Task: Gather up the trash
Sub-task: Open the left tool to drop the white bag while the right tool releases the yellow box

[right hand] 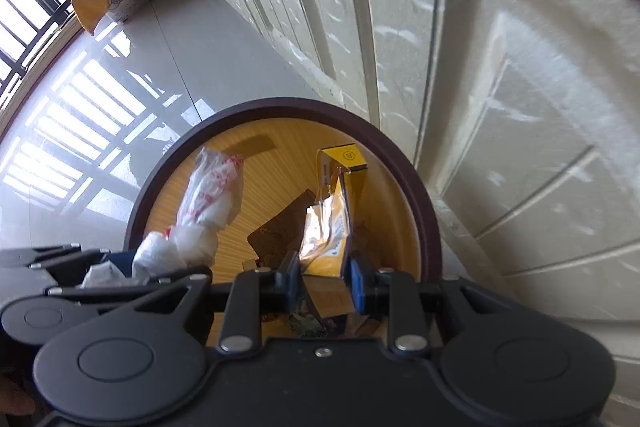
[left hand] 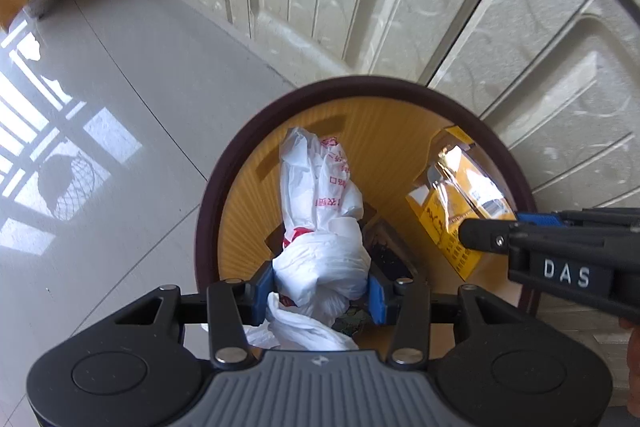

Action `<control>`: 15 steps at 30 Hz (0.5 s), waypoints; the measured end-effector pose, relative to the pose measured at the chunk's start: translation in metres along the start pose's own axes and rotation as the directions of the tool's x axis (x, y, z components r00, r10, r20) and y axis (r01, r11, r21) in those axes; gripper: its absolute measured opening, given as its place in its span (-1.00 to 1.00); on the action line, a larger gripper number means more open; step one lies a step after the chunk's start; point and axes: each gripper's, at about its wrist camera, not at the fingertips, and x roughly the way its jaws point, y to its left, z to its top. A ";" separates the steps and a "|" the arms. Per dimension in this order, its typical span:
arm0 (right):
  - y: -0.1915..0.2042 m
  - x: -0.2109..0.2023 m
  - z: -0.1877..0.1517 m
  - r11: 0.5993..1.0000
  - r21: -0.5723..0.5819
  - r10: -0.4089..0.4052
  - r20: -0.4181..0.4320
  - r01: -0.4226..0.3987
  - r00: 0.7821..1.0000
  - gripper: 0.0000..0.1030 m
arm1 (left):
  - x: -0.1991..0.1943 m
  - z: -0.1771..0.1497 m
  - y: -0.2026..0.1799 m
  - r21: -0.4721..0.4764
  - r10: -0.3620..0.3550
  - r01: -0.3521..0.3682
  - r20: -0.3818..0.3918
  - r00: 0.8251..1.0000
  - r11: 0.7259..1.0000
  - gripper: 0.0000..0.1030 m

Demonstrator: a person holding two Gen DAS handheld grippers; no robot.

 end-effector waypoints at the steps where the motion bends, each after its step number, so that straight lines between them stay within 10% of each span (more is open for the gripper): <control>1: 0.000 0.003 0.002 1.000 0.003 0.006 -0.002 -0.006 1.000 -0.47 | 0.002 0.000 0.000 0.000 -0.004 0.004 -0.006 1.000 1.000 -0.08; 15: 0.000 0.019 0.022 0.995 -0.019 0.095 -0.029 -0.096 0.995 -0.47 | 0.027 -0.017 -0.015 -0.034 -0.130 0.126 -0.244 0.961 0.991 -0.06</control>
